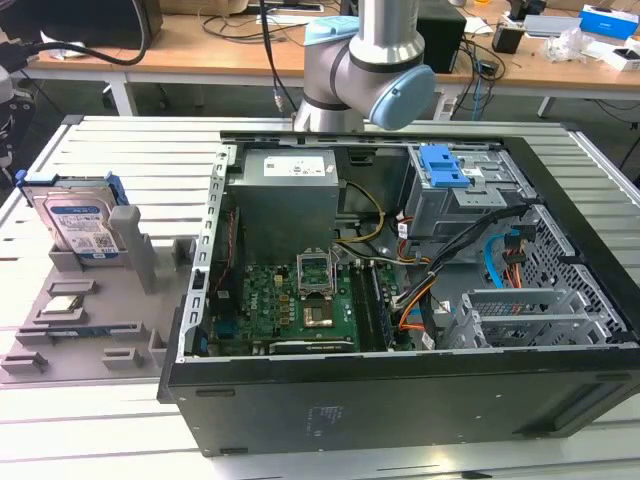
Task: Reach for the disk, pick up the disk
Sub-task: 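Pick up the disk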
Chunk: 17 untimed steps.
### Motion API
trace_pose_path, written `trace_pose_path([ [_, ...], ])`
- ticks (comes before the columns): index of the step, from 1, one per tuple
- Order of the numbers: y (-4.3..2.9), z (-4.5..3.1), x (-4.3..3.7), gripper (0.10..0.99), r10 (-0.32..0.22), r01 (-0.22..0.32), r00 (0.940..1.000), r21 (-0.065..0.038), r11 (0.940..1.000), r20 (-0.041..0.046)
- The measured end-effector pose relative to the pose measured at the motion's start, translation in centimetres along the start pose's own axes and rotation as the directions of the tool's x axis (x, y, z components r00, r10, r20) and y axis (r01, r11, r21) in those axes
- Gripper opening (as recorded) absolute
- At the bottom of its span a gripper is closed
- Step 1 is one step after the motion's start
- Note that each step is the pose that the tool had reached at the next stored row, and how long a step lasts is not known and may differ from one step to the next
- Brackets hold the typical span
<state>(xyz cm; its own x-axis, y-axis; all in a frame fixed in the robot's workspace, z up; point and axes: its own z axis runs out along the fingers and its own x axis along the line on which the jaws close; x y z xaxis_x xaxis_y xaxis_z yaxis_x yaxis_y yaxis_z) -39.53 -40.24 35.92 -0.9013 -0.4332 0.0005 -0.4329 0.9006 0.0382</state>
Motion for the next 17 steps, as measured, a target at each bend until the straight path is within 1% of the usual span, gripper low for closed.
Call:
trace_pose_path([
  [5, 0.00, 0.00, 0.00, 0.106, -0.064, 0.064, 0.9980, 0.000, 0.9980, -0.0025],
  [8, 0.00, 0.00, -0.01, 0.106, -0.105, 0.105, 0.9944, 0.000, 0.9944, -0.0040],
  [13, -0.01, 0.00, -0.01, 0.106, -0.150, 0.150, 0.9886, 0.000, 0.9887, -0.0058],
  [17, -0.01, 0.00, -0.01, 0.106, -0.188, 0.188, 0.9821, -0.001, 0.9821, -0.0072],
])
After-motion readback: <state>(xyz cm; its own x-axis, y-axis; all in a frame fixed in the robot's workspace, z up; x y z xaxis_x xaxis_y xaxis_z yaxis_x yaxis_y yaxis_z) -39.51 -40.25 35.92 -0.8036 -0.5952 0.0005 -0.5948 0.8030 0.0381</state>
